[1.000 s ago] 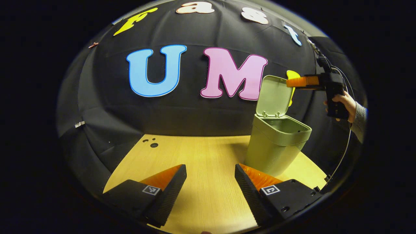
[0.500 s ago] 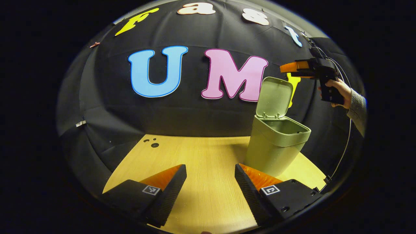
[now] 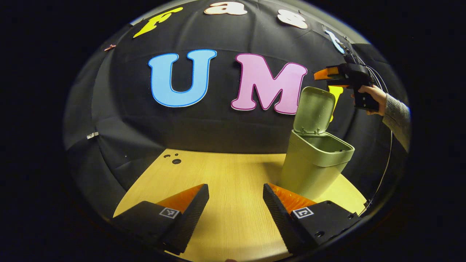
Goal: Press the lid of the desktop garbage bin to open it, pick up the crumpled paper on the desktop and throw it into the bin, then pick up the pop can on the desktop and drop it into the bin, and finally close the garbage bin lid.
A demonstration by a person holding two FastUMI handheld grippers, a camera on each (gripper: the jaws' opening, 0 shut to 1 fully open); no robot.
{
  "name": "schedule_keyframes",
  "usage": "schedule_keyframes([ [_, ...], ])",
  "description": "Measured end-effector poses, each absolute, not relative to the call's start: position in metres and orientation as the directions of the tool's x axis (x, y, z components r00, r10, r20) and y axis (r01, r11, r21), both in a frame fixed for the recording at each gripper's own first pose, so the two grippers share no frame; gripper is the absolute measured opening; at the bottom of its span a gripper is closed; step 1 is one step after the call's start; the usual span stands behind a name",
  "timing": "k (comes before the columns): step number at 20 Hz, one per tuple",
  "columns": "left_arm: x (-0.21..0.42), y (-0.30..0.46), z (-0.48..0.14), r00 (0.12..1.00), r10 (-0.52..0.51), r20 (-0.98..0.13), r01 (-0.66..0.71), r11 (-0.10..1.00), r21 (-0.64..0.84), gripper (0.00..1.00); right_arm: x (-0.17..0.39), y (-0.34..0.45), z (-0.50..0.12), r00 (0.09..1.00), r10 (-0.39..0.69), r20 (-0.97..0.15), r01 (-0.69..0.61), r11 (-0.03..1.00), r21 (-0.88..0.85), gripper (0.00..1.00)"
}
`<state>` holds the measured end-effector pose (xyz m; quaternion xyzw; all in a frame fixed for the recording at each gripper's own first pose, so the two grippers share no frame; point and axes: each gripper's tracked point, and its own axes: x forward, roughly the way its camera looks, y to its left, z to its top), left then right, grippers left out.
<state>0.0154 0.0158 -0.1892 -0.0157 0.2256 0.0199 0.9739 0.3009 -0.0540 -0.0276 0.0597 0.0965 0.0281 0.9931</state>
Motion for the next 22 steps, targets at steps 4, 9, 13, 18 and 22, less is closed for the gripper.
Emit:
schedule_keyframes([
  [4, 0.026, 0.015, -0.191, 0.904, 0.034, -0.426, -0.047, 0.999, -0.02, 0.96, 0.315, -0.056, -0.05, 0.971, 0.072, -0.226, -0.045, 0.992, 0.121, 0.98],
  [9, 0.034, 0.012, -0.202, 0.89, 0.04, -0.454, -0.057, 0.998, -0.024, 0.96, 0.319, -0.056, -0.066, 0.959, 0.101, -0.264, -0.068, 0.989, 0.131, 0.98],
  [13, 0.037, 0.005, -0.207, 0.888, 0.033, -0.459, -0.052, 0.998, -0.028, 0.96, 0.302, -0.051, -0.071, 0.951, 0.137, -0.277, -0.091, 0.981, 0.171, 0.98],
  [18, 0.043, -0.006, -0.215, 0.883, 0.021, -0.469, -0.034, 0.999, -0.02, 0.96, 0.272, -0.046, -0.075, 0.941, 0.192, -0.278, -0.142, 0.972, 0.188, 0.98],
  [22, 0.051, -0.013, -0.218, 0.879, 0.016, -0.477, -0.034, 0.999, -0.029, 0.96, 0.249, -0.044, -0.084, 0.928, 0.245, -0.281, -0.193, 0.96, 0.201, 0.98],
])
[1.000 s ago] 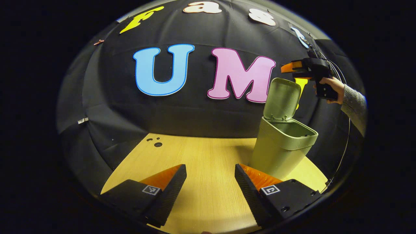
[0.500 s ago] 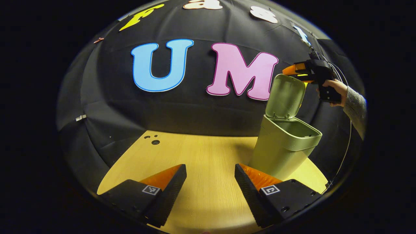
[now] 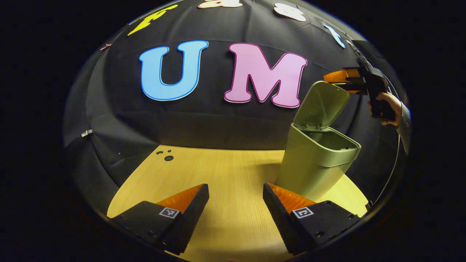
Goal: Press the lid of the desktop garbage bin to open it, pick up the crumpled paper on the desktop and throw it into the bin, then pick up the pop can on the desktop and drop it into the bin, and finally close the garbage bin lid.
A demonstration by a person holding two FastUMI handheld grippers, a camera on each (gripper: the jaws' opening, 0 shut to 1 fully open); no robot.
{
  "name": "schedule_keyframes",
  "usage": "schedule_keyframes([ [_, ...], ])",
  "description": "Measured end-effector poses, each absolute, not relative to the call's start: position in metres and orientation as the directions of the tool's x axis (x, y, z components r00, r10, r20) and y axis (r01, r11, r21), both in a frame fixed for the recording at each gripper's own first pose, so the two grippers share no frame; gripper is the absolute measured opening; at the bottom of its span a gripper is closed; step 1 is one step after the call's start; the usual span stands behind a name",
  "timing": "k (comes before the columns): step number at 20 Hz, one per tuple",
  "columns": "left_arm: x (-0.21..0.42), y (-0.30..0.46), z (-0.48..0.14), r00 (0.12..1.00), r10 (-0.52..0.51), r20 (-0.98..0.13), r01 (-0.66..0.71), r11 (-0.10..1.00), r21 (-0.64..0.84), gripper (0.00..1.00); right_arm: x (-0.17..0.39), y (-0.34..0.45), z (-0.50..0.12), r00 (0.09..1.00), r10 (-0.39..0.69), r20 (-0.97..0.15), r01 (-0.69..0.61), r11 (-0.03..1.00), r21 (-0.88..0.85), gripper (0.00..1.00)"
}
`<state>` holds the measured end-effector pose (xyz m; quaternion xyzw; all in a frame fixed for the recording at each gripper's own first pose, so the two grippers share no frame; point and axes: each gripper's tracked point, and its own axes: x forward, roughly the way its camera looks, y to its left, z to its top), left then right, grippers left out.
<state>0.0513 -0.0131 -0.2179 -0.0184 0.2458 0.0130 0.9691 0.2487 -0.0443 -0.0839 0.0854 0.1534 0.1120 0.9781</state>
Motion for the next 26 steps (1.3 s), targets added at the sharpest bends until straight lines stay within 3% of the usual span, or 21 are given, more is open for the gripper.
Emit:
schedule_keyframes([
  [12, 0.06, -0.02, -0.231, 0.868, 0.022, -0.497, -0.051, 0.998, -0.046, 0.96, 0.184, -0.031, -0.124, 0.881, 0.329, -0.34, -0.251, 0.934, 0.252, 0.99],
  [26, 0.062, -0.019, -0.227, 0.873, 0.03, -0.486, -0.048, 0.999, -0.025, 0.94, 0.148, -0.019, -0.186, 0.832, 0.33, -0.446, -0.221, 0.934, 0.28, 0.99],
])
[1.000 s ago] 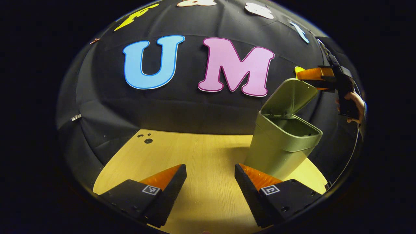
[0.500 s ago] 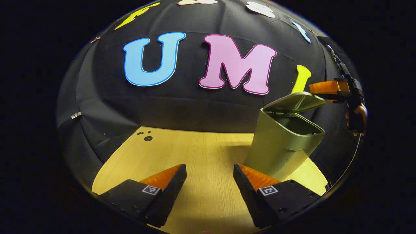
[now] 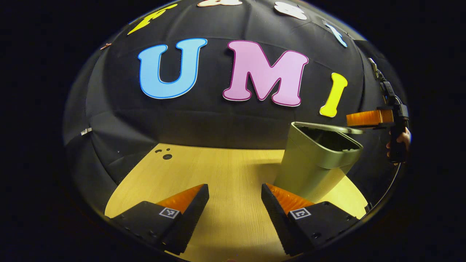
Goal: Press the lid of the desktop garbage bin to open it, pick up the crumpled paper on the desktop and throw it into the bin, then pick up the pop can on the desktop and drop it into the bin, and finally close the garbage bin lid.
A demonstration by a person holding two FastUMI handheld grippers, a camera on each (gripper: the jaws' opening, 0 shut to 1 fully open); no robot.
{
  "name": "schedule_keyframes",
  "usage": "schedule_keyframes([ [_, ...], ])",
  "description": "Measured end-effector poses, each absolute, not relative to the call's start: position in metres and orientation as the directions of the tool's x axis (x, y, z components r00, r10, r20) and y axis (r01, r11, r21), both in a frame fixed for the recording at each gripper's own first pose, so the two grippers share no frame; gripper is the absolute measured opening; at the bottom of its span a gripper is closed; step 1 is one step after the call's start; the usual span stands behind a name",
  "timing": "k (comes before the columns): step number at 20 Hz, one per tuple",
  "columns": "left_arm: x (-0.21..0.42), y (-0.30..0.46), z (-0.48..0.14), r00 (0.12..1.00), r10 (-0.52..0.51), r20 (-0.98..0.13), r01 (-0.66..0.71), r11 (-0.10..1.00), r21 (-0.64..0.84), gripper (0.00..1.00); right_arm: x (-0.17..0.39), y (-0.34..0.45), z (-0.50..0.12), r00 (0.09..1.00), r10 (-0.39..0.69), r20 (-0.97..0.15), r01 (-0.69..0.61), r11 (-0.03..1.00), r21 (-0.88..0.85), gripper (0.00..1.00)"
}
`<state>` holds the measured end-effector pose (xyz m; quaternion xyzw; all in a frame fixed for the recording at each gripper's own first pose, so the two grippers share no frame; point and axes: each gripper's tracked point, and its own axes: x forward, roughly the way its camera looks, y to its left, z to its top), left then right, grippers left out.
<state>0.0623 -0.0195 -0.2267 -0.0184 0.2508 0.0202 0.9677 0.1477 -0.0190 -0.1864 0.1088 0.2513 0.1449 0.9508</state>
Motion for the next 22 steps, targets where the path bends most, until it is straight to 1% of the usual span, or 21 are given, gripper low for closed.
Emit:
schedule_keyframes([
  [6, 0.056, -0.018, -0.223, 0.875, 0.029, -0.483, -0.044, 0.999, -0.02, 0.94, 0.138, -0.016, -0.208, 0.811, 0.328, -0.484, -0.221, 0.939, 0.264, 0.99],
  [8, 0.055, -0.019, -0.222, 0.875, 0.028, -0.483, -0.043, 0.999, -0.02, 0.94, 0.137, -0.014, -0.21, 0.811, 0.319, -0.49, -0.228, 0.944, 0.238, 0.99],
  [10, 0.053, -0.02, -0.218, 0.877, 0.023, -0.479, -0.039, 0.999, -0.024, 0.94, 0.132, -0.015, -0.22, 0.797, 0.306, -0.521, -0.237, 0.951, 0.197, 0.99],
  [13, 0.053, -0.023, -0.21, 0.884, 0.015, -0.468, -0.029, 0.999, -0.023, 0.94, 0.132, -0.014, -0.222, 0.803, 0.289, -0.521, -0.261, 0.957, 0.128, 0.99],
  [17, 0.051, -0.03, -0.199, 0.894, -0.003, -0.449, -0.009, 1.0, -0.023, 0.94, 0.132, -0.015, -0.224, 0.822, 0.286, -0.493, -0.233, 0.958, 0.168, 1.0],
  [20, 0.048, -0.034, -0.19, 0.904, -0.015, -0.426, 0.007, 1.0, -0.021, 0.94, 0.13, -0.012, -0.228, 0.83, 0.284, -0.48, -0.258, 0.959, 0.121, 1.0],
  [22, 0.046, -0.036, -0.182, 0.911, -0.022, -0.411, 0.015, 1.0, -0.02, 0.94, 0.137, -0.008, -0.221, 0.834, 0.304, -0.461, -0.253, 0.952, 0.171, 1.0],
])
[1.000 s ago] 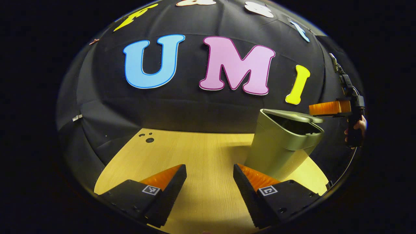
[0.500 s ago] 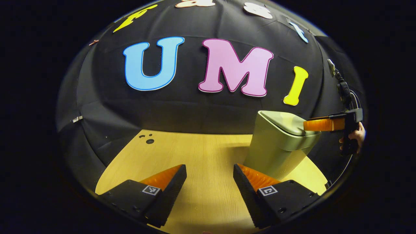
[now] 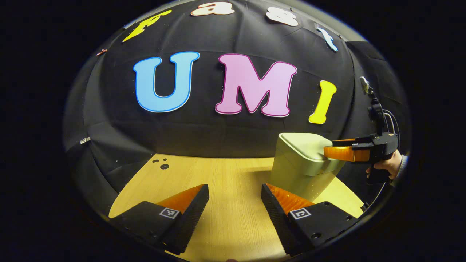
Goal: Press the lid of the desktop garbage bin to open it, pick up the crumpled paper on the desktop and throw it into the bin, then pick up the pop can on the desktop and drop it into the bin, and finally close the garbage bin lid.
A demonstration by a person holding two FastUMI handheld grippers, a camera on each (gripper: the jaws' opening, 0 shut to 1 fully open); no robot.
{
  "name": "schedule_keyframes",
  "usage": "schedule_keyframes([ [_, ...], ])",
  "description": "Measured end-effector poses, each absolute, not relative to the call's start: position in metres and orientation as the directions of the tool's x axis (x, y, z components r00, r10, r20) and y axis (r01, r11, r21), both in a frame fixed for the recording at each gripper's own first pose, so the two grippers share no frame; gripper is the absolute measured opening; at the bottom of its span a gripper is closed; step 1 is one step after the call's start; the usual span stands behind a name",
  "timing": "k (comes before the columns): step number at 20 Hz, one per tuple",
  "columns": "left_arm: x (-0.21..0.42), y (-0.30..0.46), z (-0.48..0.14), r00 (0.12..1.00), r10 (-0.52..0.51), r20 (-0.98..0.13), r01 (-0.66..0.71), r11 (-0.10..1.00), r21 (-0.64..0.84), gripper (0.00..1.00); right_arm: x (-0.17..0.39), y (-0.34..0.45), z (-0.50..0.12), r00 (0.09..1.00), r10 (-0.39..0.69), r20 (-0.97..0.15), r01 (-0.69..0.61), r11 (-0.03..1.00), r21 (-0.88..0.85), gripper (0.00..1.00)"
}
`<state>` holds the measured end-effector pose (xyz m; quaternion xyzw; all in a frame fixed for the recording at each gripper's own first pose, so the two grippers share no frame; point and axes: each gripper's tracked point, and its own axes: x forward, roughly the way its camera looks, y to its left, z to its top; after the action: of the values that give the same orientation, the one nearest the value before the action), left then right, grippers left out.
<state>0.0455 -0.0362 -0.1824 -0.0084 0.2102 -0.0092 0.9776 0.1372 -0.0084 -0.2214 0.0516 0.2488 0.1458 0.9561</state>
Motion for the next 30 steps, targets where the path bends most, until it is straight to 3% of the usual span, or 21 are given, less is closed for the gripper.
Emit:
schedule_keyframes([
  [6, 0.041, -0.036, -0.166, 0.925, -0.031, -0.378, 0.031, 1.0, -0.006, 0.94, 0.124, -0.018, -0.199, 0.854, 0.274, -0.443, -0.191, 0.956, 0.223, 0.98],
  [16, 0.031, -0.046, -0.156, 0.929, -0.071, -0.363, 0.072, 0.997, -0.012, 0.94, 0.057, 0.033, -0.148, 0.888, 0.324, -0.326, -0.275, 0.943, 0.187, 0.98],
  [30, 0.017, -0.049, -0.15, 0.93, -0.082, -0.359, 0.084, 0.996, -0.011, 0.94, 0.016, 0.059, -0.18, 0.873, 0.33, -0.359, -0.274, 0.941, 0.198, 0.98],
])
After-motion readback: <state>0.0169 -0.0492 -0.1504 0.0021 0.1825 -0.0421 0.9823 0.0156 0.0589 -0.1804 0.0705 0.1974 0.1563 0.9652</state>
